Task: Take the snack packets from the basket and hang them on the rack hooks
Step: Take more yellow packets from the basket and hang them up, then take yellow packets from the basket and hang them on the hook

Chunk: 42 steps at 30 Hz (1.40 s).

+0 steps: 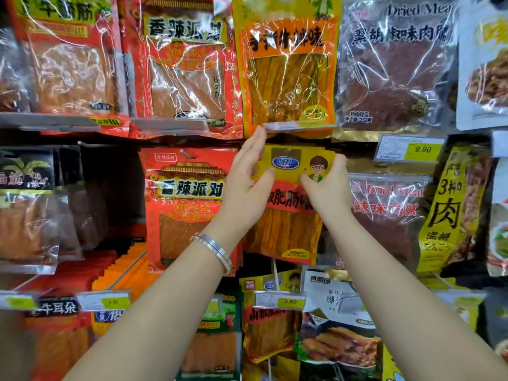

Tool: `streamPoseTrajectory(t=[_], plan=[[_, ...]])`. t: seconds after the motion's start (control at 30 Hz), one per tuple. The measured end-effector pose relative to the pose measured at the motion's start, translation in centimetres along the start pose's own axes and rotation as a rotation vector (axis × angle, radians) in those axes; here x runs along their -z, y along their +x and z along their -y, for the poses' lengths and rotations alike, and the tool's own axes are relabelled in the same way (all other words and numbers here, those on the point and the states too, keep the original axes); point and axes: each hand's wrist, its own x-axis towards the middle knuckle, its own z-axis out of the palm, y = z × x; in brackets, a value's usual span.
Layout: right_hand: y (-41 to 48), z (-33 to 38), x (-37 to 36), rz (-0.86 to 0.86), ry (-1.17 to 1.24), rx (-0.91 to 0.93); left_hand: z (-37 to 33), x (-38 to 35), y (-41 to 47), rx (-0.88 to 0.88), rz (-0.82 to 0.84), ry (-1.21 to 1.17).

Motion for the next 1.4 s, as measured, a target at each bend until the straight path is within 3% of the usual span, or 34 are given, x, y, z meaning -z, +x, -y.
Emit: streamPoseTrajectory(t=[0.2,0.37,0.57,0.7,0.83,0.93,1.17,1.3,1.4], plan=[[0.7,0.9,-2.3,-0.078,-0.105,-0.114,-0.2,-0.3,-0.1,0.007,0.002,-0.007],[0.5,0.8,-3.0,-0.101,-0.187,-0.106,-0.3,0.5,0.1,-0.007,0.025,0.018],[-2.3,0.1,-1.5,0.060,-0.237,-0.050,0.5,1.8,-0.8,0.001,0.101,0.082],[-7.1,-0.8,0.6,0.201,-0.075,-0.046,2.8,3.4,-4.2,0.114,0.146,0.074],[-15.4,-2.8,2.3,0.249,0.089,-0.233,5.4,5.2,-12.0,0.328,0.210,-0.009],[-23.5,-5.7,3.2,0.389,0.099,-0.426,8.1,6.3,-20.2,0.567,0.257,-0.021],[-44.0,-11.0,5.8,0.822,-0.079,-0.980,9.6,10.7,-43.1,1.361,0.413,-0.010],[-53.2,-11.1,7.5,1.033,-0.125,-1.307,4.5,13.7,-54.8,1.698,0.249,0.019],[-58.7,-11.2,9.3,1.260,-0.195,-1.454,-0.2,15.0,-61.8,1.978,0.099,0.002]])
